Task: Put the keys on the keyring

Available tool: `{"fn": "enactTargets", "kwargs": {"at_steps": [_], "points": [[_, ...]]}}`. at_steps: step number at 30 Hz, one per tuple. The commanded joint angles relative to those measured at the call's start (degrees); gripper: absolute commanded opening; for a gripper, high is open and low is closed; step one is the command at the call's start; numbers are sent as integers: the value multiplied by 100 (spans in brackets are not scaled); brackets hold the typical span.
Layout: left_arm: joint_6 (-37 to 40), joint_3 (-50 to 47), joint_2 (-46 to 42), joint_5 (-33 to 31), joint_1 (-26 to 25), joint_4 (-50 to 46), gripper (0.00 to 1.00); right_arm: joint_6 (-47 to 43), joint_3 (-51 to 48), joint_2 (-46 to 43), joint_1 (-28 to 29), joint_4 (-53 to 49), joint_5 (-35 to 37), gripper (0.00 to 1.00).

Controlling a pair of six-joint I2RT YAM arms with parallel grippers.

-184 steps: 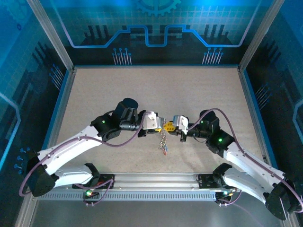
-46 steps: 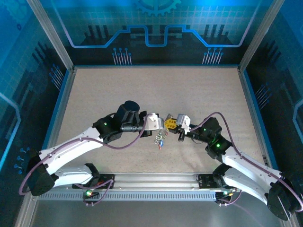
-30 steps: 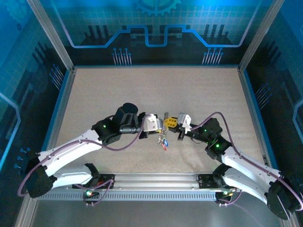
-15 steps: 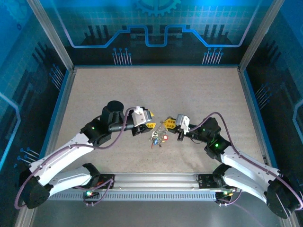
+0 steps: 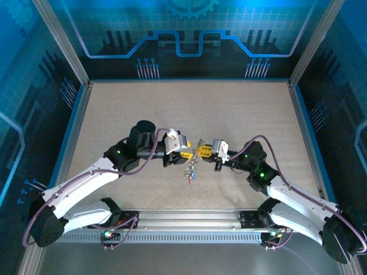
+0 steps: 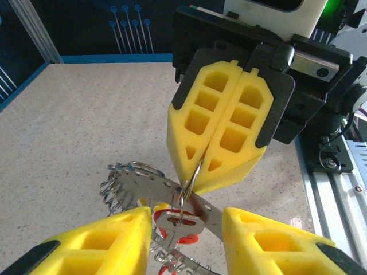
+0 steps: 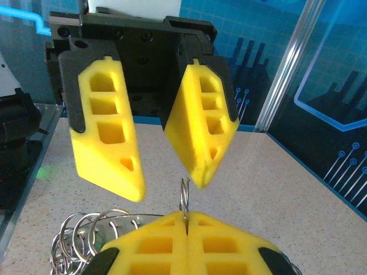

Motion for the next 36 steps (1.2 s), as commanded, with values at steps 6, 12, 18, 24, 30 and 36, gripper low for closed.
{"fn": "enactTargets", "kwargs": {"at_steps": [6, 12, 18, 24, 30, 36], "points": [[-84, 196, 84, 343, 26, 247, 28, -99, 306, 32, 40, 188, -264, 0], [26, 225, 111, 339, 26, 126, 19, -99, 313, 29, 58, 203, -291, 0], [54, 216, 138, 357, 23, 64, 18, -126, 321, 24, 58, 171, -325, 0], [252, 323, 151, 364, 28, -182, 12, -176, 359, 24, 54, 91, -337, 0], [739, 734, 142, 159, 23, -985, 0, -507, 618, 33, 56, -687, -294, 5], [1632, 1433, 321, -824, -192, -2298, 0, -608, 1073, 124, 58, -1655, -248, 26]]}}
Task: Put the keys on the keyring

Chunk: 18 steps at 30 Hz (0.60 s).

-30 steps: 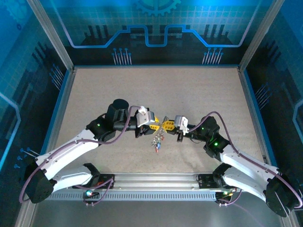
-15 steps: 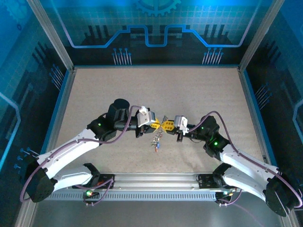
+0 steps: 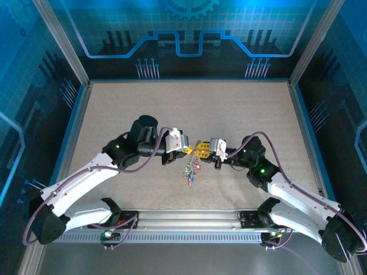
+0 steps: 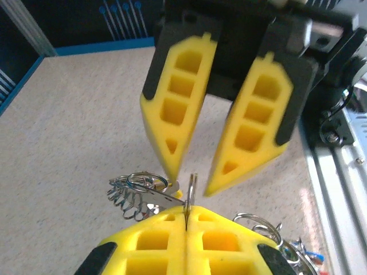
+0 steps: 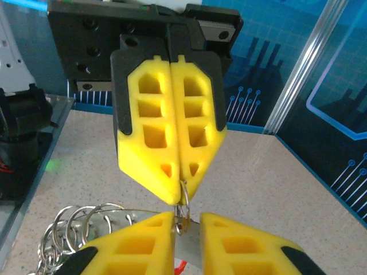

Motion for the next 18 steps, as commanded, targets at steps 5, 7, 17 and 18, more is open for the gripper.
{"fn": "enactTargets", "kwargs": {"at_steps": [5, 7, 17, 18], "points": [[1209, 1148, 488, -1418, -424, -1762, 0, -256, 798, 276, 61, -1534, 2, 27], [1385, 1331, 576, -1609, -495, -1970, 0, -311, 897, 324, 67, -1750, -19, 28], [2343, 2176, 1027, -2164, -692, -3146, 0, -584, 1079, 574, -23, -2497, -509, 37], [2384, 2253, 1087, -2188, -722, -3247, 0, -598, 1083, 604, -23, -2500, -560, 37]]}}
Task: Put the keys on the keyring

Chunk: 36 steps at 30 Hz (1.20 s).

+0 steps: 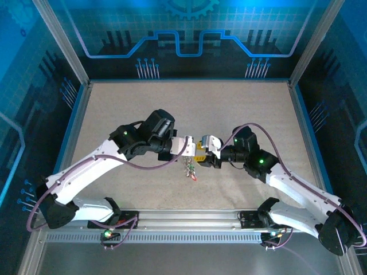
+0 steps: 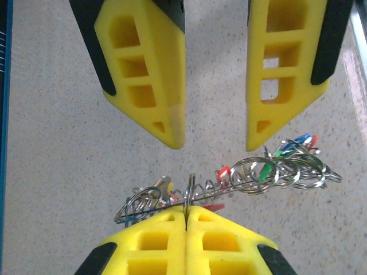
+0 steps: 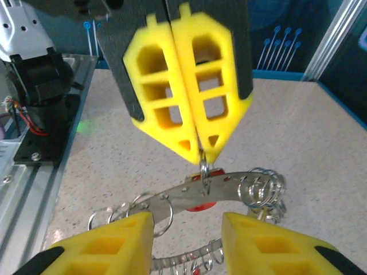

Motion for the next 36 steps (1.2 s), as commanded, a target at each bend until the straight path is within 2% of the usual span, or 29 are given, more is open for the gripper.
{"fn": "enactTargets", "kwargs": {"at_steps": [1, 9, 18, 23, 36], "points": [[438, 435, 144, -224, -100, -567, 0, -168, 209, 82, -6, -367, -327, 37], [276, 1093, 689, -666, -323, -1249, 0, -4, -21, 225, 16, 437, -275, 33], [-60, 1433, 856, -579, -344, -1152, 0, 231, -434, 252, 106, 1259, -83, 27], [-153, 1442, 886, -457, -334, -1047, 0, 280, -636, 183, 109, 1583, -44, 19], [-291, 1540, 983, -135, -190, -1125, 0, 342, -1248, -239, 117, 2391, 44, 24]]}}
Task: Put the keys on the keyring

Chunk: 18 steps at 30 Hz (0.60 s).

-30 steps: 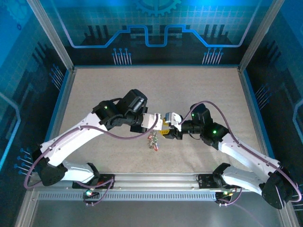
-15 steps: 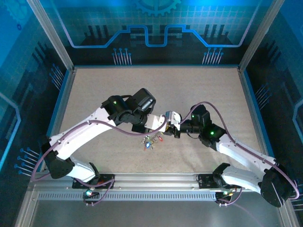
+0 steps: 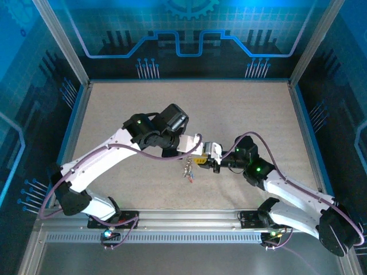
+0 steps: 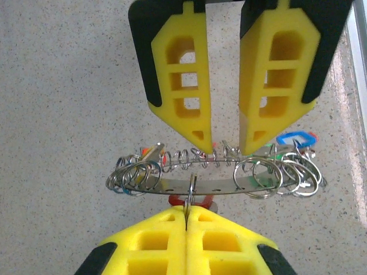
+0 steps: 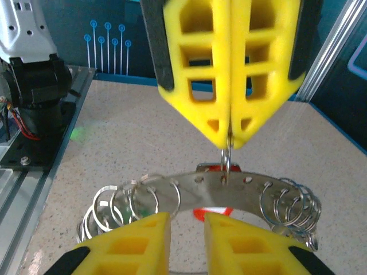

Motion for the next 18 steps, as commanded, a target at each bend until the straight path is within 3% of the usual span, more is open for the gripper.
{"fn": "enactTargets", "kwargs": {"at_steps": [1, 18], "points": [[-173, 304, 55, 265, 39, 81, 0, 87, -85, -75, 77, 468, 17, 25], [-232, 428, 151, 573, 38, -14, 0, 372, -63, 92, 82, 897, 291, 22]]}}
